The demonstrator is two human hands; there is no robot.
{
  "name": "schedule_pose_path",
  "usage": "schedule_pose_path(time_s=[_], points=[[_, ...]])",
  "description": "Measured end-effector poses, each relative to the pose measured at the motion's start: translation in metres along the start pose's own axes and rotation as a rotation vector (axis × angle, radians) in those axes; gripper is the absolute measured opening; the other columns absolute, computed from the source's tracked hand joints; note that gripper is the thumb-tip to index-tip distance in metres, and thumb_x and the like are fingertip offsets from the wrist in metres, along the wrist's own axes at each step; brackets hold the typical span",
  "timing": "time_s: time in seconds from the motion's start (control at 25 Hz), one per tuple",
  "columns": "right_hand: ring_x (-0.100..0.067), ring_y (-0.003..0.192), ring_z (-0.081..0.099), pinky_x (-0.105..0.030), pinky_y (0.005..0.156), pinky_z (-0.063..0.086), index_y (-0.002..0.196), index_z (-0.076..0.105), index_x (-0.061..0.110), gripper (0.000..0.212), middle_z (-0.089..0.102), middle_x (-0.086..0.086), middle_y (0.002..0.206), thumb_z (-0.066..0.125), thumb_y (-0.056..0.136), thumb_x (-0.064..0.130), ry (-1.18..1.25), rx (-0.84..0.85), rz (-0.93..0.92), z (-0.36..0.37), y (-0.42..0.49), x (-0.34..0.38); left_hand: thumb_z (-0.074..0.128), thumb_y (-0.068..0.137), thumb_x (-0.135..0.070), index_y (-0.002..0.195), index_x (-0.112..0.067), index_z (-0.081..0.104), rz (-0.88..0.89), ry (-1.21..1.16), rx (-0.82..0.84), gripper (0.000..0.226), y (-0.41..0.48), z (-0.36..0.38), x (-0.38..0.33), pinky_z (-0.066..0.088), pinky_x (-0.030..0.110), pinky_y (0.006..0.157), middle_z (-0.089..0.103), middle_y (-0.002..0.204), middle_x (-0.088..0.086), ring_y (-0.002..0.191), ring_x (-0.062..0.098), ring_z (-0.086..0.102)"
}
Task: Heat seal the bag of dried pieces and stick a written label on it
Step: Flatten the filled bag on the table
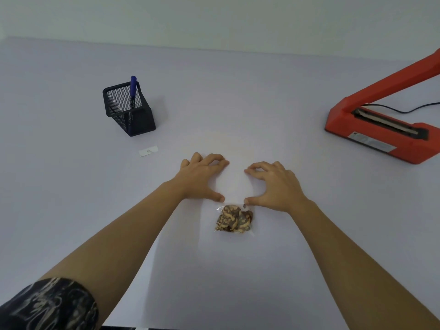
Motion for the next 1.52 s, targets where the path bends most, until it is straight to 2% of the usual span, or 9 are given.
schedule_pose_path(time_s=[0.2,0.32,0.44,0.52,0.72,0.96,1.28,1.44,1.52], points=[[-0.017,0.125,0.034,-0.036,0.092,0.032,0.143,0.028,0.027,0.087,0.031,0.011,0.144,0.067,0.07,0.053,0.023,-0.041,-0.031,0.008,-0.006,0.001,0.067,0.071,-0.057,0.148,-0.031,0.014,-0.016,-0.055,-0.032,0.098,-0.003,0.001,-0.002,0.026,0.038,0.097,0.016,0.151,-0.011,0.122,0.024,0.025],[-0.014,0.119,0.039,-0.032,0.085,0.026,0.135,0.039,0.032,0.07,0.04,0.011,0.136,0.068,0.072,0.042,0.117,-0.096,-0.088,0.007,-0.013,0.009,0.065,0.081,-0.044,0.141,-0.035,0.035,0.074,-0.2,-0.164,0.068,-0.019,0.006,-0.009,0.03,0.038,0.094,0.031,0.146,-0.011,0.111,0.017,0.029],[-0.012,0.109,0.044,-0.031,0.081,0.024,0.114,0.057,0.037,0.038,0.054,0.018,0.122,0.065,0.078,0.036,0.123,-0.082,-0.139,0.009,-0.016,0.017,0.061,0.087,-0.038,0.116,-0.037,0.062,0.199,-0.267,-0.244,0.03,-0.029,0.01,-0.016,0.032,0.034,0.083,0.052,0.129,-0.016,0.096,0.012,0.031],[-0.011,0.109,0.044,-0.032,0.081,0.024,0.11,0.06,0.039,0.028,0.056,0.022,0.12,0.059,0.082,0.038,0.114,-0.068,-0.153,0.012,-0.018,0.016,0.058,0.088,-0.038,0.108,-0.036,0.067,0.214,-0.259,-0.243,0.022,-0.029,0.012,-0.018,0.033,0.035,0.079,0.058,0.119,-0.021,0.091,0.011,0.032],[-0.008,0.12,0.035,-0.029,0.083,0.018,0.131,0.043,0.041,0.052,0.042,0.025,0.137,0.045,0.08,0.053,0.08,-0.043,-0.105,0.017,-0.019,0.007,0.053,0.09,-0.047,0.128,-0.044,0.051,0.119,-0.185,-0.165,0.039,-0.027,0.016,-0.009,0.027,0.032,0.082,0.046,0.133,-0.027,0.098,0.009,0.027],[-0.013,0.128,0.021,-0.031,0.09,0.016,0.141,0.021,0.042,0.077,0.021,0.026,0.148,0.058,0.076,0.059,0.067,0.013,-0.038,0.013,-0.009,-0.003,0.049,0.079,-0.068,0.142,-0.049,0.019,-0.007,-0.052,-0.052,0.072,-0.018,0.011,0.006,0.026,0.035,0.087,0.02,0.148,-0.026,0.109,0.017,0.025],[-0.019,0.13,0.015,-0.036,0.091,0.019,0.147,-0.001,0.03,0.1,-0.007,0.02,0.155,0.059,0.072,0.058,-0.024,0.058,0.025,0.018,-0.003,-0.003,0.059,0.068,-0.072,0.148,-0.037,0.0,-0.077,-0.014,0.026,0.105,-0.006,0.008,0.01,0.023,0.039,0.092,0.004,0.154,-0.016,0.122,0.027,0.022],[-0.014,0.127,0.017,-0.032,0.085,0.013,0.145,0.003,0.035,0.092,-0.001,0.018,0.155,0.059,0.075,0.052,-0.009,-0.007,-0.049,0.013,-0.008,0.006,0.059,0.077,-0.063,0.146,-0.043,0.01,0.02,-0.101,-0.131,0.087,-0.018,0.004,0.001,0.02,0.032,0.088,0.012,0.153,-0.021,0.117,0.021,0.025],[-0.009,0.128,0.02,-0.027,0.082,0.009,0.142,0.02,0.037,0.077,0.017,0.018,0.151,0.06,0.077,0.046,0.027,-0.044,-0.103,0.011,-0.012,0.011,0.056,0.084,-0.054,0.141,-0.048,0.026,0.083,-0.104,-0.196,0.064,-0.027,0.005,-0.007,0.017,0.029,0.082,0.022,0.15,-0.026,0.111,0.017,0.026]])
Point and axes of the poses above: each hand's wrist, its own y-axis towards the middle knuckle, its own z-axis out of the palm, x = y × z, the point moved 10 cm from there along y, towards the middle knuckle
